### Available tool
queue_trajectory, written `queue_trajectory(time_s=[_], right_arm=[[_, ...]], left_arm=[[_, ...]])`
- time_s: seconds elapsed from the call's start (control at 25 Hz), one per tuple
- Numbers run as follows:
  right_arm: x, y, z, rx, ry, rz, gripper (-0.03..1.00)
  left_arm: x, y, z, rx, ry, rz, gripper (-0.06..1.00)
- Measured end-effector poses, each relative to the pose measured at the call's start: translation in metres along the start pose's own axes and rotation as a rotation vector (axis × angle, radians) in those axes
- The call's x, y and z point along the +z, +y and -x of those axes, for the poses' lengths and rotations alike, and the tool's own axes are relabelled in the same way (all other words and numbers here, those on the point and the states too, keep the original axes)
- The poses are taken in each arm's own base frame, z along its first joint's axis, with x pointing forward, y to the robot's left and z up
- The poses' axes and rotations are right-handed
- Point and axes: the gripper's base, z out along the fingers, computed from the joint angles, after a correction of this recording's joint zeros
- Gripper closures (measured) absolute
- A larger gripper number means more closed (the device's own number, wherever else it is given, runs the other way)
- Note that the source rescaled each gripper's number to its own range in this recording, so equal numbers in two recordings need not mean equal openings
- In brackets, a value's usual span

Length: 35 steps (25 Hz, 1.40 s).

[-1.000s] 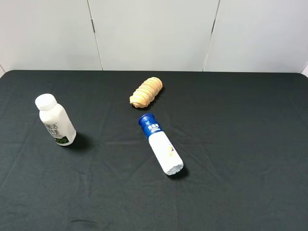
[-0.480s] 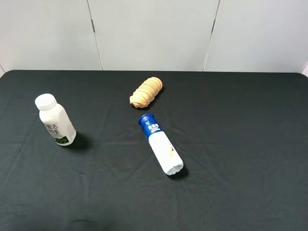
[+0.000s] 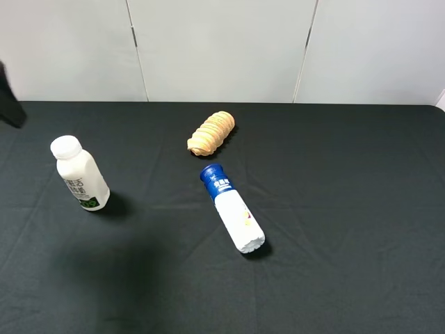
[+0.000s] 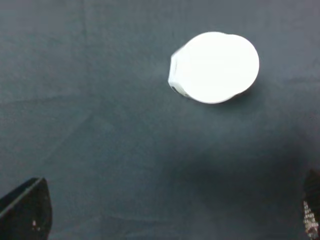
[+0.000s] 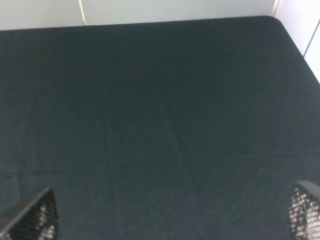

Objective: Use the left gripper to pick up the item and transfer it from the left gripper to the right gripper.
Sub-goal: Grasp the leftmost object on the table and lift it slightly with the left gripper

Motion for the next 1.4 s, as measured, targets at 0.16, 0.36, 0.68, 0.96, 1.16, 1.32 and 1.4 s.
queue_trajectory(time_s=[0.16,0.36,0.68,0.96,1.16,1.32,1.4], right_arm=[[0.0,0.0,0.0,0.0,0.0,0.0,-0.03],[0.0,0.0,0.0,0.0,0.0,0.0,-0.03],[0.0,0.0,0.0,0.0,0.0,0.0,-0.03],[0.0,0.0,0.0,0.0,0.0,0.0,-0.03],[0.0,0.0,0.0,0.0,0.0,0.0,-0.03],[0.0,0.0,0.0,0.0,0.0,0.0,-0.03],[0.0,0.0,0.0,0.0,0.0,0.0,-0.03]], left_arm=[[0.026,-0.013,0.018,0.065,0.076,0.039,-0.06],[0.063,-0.028,0.031,0.102,0.16,0.072,-0.06],[0.115,-0.045,0.041,0.134,0.228,0.078,-0.06],[0.143,-0.048,0.044,0.133,0.272,0.085,-0.06],[0.147,-0.048,0.045,0.132,0.261,0.084,-0.01],[0.147,-0.048,0.046,0.132,0.254,0.083,0.23],[0.147,-0.048,0.046,0.132,0.254,0.083,0.47]])
